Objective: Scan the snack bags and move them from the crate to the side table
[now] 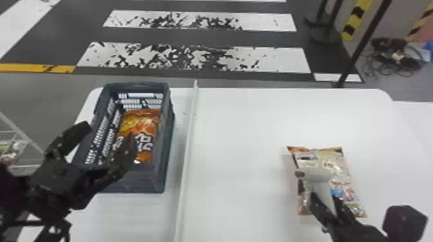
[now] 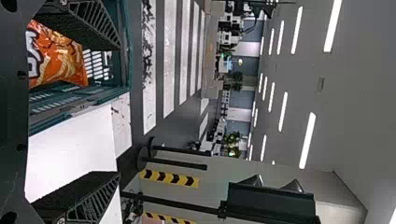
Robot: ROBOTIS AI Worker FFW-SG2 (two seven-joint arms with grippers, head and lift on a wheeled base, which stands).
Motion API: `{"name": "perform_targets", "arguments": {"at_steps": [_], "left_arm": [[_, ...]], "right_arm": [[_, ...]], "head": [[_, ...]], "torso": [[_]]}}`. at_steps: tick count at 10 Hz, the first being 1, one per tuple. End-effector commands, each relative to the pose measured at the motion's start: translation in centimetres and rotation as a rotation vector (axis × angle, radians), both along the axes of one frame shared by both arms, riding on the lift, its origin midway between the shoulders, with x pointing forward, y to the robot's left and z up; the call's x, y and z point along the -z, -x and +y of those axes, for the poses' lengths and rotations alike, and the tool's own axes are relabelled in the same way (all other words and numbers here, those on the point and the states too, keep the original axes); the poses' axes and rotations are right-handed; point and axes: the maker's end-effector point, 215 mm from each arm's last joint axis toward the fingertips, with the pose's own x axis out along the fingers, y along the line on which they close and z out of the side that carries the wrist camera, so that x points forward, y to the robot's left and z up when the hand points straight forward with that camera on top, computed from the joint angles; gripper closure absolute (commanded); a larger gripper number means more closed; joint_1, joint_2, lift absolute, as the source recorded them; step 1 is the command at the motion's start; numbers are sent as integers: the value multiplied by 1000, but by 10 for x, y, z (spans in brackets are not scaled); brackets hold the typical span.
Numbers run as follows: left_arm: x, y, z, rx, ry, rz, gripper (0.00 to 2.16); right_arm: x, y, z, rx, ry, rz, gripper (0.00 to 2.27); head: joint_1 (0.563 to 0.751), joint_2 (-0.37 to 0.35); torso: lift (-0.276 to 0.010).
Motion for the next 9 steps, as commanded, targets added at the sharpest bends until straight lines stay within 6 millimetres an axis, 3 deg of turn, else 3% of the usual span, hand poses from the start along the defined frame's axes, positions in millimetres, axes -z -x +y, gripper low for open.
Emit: {"name": "perform_targets", "arguments": {"at_steps": [1, 2, 3, 5, 7, 9], "left_arm": [[1, 1, 0, -1, 0, 2, 36], [1, 1, 0, -3, 1, 2, 36], [0, 3, -2, -5, -1, 3, 36], [-1, 5, -5, -3, -10, -4, 36], [2, 7, -4, -10, -20, 2, 36], [3, 8, -3, -17, -28, 6, 36]], "right_arm": [[-28, -2, -4, 8, -28, -43, 2240], [-51, -7, -18, 27, -53, -80, 2240], [-60, -13, -43, 57, -68, -85, 2240], [-41, -28, -117, 144, -69, -34, 2240], [-8, -47, -188, 207, -51, 16, 2240], [14, -55, -235, 241, -31, 54, 2240]], "head": [[695, 6], [695, 5], [695, -7], [695, -69], [695, -187], [695, -298]], "torso": [[-87], [-87], [-87], [-87], [-87], [-87]]}}
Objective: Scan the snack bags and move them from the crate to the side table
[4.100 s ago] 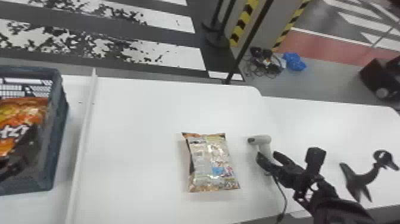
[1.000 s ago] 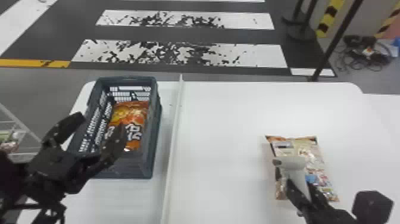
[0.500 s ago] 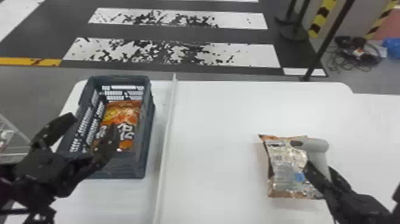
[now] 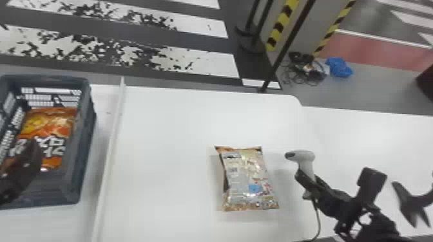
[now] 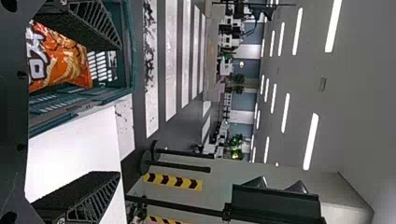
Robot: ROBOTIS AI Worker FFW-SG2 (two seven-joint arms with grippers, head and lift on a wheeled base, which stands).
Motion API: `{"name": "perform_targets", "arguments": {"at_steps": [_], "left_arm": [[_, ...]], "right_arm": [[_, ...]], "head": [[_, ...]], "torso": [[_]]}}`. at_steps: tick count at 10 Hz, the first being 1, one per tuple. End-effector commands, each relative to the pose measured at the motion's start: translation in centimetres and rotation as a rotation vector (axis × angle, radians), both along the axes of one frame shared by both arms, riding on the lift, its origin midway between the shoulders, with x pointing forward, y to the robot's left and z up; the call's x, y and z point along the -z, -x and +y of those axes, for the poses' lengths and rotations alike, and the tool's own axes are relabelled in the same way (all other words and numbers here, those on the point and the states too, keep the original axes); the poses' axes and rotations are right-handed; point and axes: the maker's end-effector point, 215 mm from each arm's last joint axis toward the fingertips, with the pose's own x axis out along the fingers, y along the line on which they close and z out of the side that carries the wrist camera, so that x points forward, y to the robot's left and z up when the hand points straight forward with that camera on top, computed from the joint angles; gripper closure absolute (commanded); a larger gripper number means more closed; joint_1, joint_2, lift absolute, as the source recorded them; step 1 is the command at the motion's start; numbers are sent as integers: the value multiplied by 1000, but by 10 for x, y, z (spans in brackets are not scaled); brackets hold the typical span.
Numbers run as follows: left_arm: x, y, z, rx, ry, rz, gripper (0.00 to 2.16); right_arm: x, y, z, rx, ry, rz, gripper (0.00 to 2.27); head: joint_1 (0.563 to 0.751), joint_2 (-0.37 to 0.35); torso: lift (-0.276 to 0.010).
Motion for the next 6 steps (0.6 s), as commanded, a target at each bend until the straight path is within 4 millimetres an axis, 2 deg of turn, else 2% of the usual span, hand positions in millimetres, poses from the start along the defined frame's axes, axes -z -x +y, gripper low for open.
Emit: {"name": "perform_targets", "arguments": {"at_steps": [1, 4, 5, 6], "left_arm": [[2, 0, 2, -9, -7, 3, 36], [5, -2, 0, -10, -5, 6, 36], [5, -2, 0, -10, -5, 6, 36], [4, -2, 0, -10, -5, 8, 36]], "right_arm": [[16, -3, -22, 18, 5, 24, 2240], [52, 3, -24, 8, 5, 96, 2229], [55, 4, -26, 6, 17, 96, 2094], [50, 2, -25, 4, 24, 77, 1389]], "head": [[695, -333], [695, -350], [695, -350], [695, -350]], "torso": [[-87], [-87], [-87], [-87]]}}
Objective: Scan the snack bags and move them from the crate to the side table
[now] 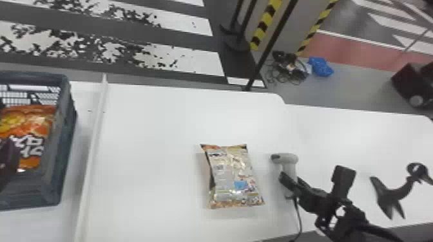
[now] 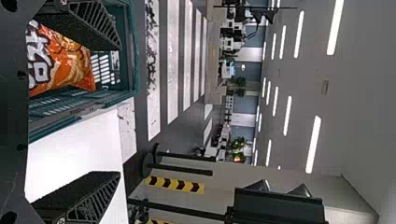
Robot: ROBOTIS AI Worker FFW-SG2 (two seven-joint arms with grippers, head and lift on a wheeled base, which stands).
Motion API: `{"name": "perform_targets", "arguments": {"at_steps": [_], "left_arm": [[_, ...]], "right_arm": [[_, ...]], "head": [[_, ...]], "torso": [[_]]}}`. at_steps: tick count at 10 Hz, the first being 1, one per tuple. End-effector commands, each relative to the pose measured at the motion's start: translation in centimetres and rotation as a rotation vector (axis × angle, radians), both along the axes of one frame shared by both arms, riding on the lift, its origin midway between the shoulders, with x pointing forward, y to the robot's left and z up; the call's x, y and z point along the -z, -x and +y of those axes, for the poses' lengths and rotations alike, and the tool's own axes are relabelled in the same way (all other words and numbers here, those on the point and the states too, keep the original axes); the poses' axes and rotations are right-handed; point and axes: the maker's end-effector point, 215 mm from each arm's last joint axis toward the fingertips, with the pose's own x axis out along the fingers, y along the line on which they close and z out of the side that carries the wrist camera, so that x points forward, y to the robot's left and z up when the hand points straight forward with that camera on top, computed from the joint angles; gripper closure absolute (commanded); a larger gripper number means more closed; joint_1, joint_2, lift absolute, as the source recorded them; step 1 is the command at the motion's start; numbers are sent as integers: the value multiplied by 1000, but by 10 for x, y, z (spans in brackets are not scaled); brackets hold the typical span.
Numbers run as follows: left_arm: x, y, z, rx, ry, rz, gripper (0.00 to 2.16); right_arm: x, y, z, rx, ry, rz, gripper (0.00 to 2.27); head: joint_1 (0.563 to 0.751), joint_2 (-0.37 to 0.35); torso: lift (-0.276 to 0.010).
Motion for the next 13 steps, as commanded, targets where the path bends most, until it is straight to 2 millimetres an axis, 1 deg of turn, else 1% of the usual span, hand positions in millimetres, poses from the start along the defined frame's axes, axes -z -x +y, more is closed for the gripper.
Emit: {"name": "perform_targets", "arguments": {"at_steps": [1, 2, 3, 4, 5, 6, 7, 8, 9, 10, 11, 13], "left_arm": [[-1, -1, -2, 5, 2, 0, 36], [1, -1, -3, 5, 4, 5, 36], [0, -1, -6, 9, 7, 4, 36], [1, -1, -9, 13, 5, 5, 36], [1, 0, -9, 13, 5, 5, 36], [3, 2, -10, 15, 2, 8, 36], [4, 2, -9, 15, -4, 11, 36], [6, 3, -13, 22, -6, 14, 36], [6, 3, -16, 25, -7, 13, 36], [7, 3, -17, 27, -11, 13, 36], [7, 4, -18, 29, -10, 14, 36], [10, 5, -19, 33, -17, 20, 36]], "right_arm": [[-25, -5, -1, -17, 39, -62, 157], [-56, -8, -1, -29, 65, -121, 2], [-89, -12, 0, -50, 99, -180, 9], [-118, -16, 12, -112, 75, -229, 26], [-115, -10, 28, -197, -27, -168, 29], [-100, 0, 44, -267, -173, -31, 39], [-84, 10, 55, -299, -254, 78, 39], [-71, 16, 74, -351, -294, 140, 39], [-60, 20, 86, -383, -315, 187, 43], [-44, 18, 90, -395, -315, 227, 49], [-32, 16, 91, -399, -316, 249, 60], [-18, 13, 96, -415, -315, 266, 66]], "head": [[695, -350], [695, -350], [695, -350], [695, -350], [695, -350], [695, -340], [695, -318], [695, -310], [695, -297], [695, -289], [695, -278], [695, -272]], "torso": [[-87], [-87], [-87], [-87], [-87], [-87], [-87], [-87], [-87], [-87], [-87], [-87]]}}
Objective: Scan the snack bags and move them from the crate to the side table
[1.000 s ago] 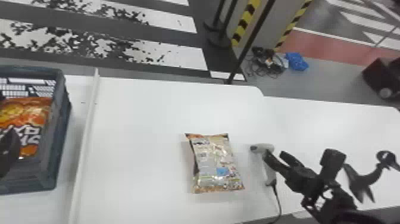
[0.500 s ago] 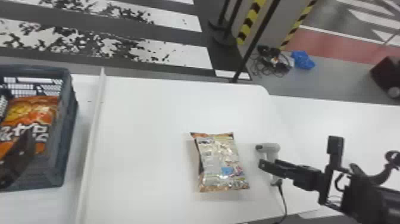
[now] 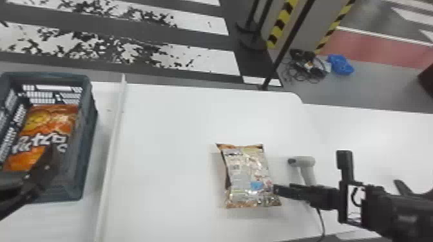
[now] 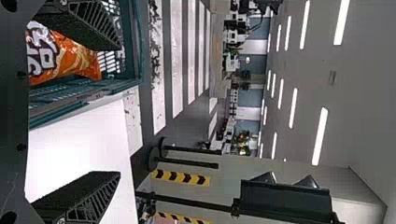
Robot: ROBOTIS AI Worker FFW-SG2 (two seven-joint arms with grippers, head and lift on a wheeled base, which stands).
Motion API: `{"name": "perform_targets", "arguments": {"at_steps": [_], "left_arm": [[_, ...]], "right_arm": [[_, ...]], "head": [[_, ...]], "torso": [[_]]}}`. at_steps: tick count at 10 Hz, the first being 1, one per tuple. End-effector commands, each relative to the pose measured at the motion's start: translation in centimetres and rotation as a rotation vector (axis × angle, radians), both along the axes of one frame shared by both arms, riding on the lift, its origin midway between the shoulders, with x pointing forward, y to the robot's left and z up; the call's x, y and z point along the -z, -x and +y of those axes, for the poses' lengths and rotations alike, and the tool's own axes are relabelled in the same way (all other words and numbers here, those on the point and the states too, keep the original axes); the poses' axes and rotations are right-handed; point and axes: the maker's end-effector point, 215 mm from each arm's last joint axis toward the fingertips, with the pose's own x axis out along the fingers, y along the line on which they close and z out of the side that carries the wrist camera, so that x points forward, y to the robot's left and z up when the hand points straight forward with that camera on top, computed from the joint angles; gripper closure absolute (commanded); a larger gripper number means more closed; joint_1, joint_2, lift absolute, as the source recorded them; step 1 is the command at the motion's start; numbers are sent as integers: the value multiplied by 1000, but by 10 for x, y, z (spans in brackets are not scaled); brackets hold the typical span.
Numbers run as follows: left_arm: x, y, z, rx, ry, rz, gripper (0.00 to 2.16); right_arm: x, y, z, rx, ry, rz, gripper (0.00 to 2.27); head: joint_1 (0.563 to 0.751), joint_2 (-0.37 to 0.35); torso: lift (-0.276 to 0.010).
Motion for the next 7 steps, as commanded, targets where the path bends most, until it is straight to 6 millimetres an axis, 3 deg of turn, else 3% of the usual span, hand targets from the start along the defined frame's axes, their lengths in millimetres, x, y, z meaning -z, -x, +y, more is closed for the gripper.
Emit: {"name": "perform_targets", "arguments": {"at_steps": [1, 5, 6, 7], "left_arm": [[1, 0, -1, 3, -3, 1, 36], [3, -1, -5, 3, -7, 2, 36], [3, -1, -5, 3, -7, 2, 36], [3, -1, -5, 4, -8, 2, 36]], "right_arm": [[4, -4, 4, -5, -23, 6, 83], [-3, -2, 40, -57, -112, 21, 130], [-2, -2, 49, -74, -119, 29, 286], [-1, -2, 55, -87, -123, 45, 1285]], "head": [[695, -270], [695, -240], [695, -224], [695, -209]], "torso": [[-87], [-87], [-87], [-87]]}}
